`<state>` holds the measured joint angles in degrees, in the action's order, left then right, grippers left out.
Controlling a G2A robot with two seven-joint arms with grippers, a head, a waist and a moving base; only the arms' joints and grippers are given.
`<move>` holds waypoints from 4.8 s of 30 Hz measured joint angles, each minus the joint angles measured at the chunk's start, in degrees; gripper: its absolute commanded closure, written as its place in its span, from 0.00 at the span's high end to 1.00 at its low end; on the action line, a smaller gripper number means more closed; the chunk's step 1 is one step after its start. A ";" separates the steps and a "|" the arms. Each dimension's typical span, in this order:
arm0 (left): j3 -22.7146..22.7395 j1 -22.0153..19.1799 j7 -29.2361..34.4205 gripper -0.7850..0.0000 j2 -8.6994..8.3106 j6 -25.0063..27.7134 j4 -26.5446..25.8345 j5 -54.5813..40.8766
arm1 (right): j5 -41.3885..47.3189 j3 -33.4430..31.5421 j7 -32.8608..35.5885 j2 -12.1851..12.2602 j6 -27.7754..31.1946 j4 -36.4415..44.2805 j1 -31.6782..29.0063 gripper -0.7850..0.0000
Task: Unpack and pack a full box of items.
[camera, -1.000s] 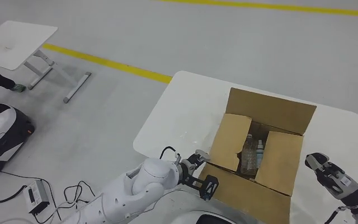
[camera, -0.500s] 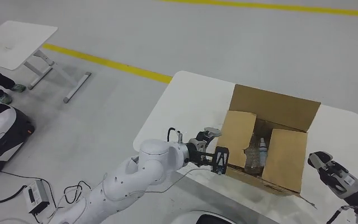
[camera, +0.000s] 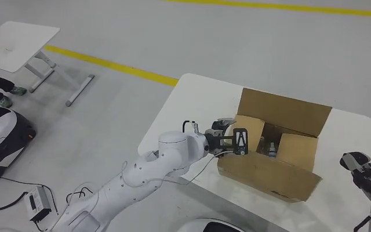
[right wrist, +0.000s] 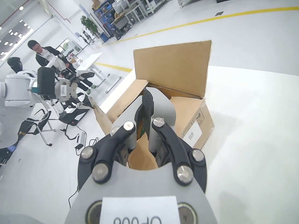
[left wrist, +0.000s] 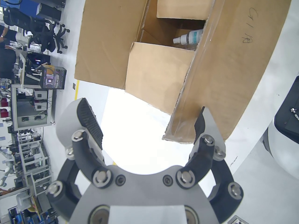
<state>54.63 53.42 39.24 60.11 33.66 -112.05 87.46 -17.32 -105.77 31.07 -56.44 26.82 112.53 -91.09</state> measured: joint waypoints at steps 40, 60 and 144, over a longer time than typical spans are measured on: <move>-6.92 -4.99 12.77 1.00 5.43 -4.62 7.96 5.43 | -7.72 28.35 4.04 -2.30 -14.44 -37.25 44.47 0.00; 0.70 0.52 13.44 1.00 4.62 -2.44 4.95 4.59 | -10.49 19.88 10.17 0.26 -8.93 -17.51 27.65 0.00; 2.50 1.14 -1.39 1.00 6.44 -8.27 19.71 7.74 | -17.71 34.86 4.71 -2.44 -14.08 -17.66 25.69 0.00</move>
<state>57.13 54.56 37.85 66.55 25.39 -92.34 95.20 -35.04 -70.91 35.78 -58.87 12.75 94.87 -65.40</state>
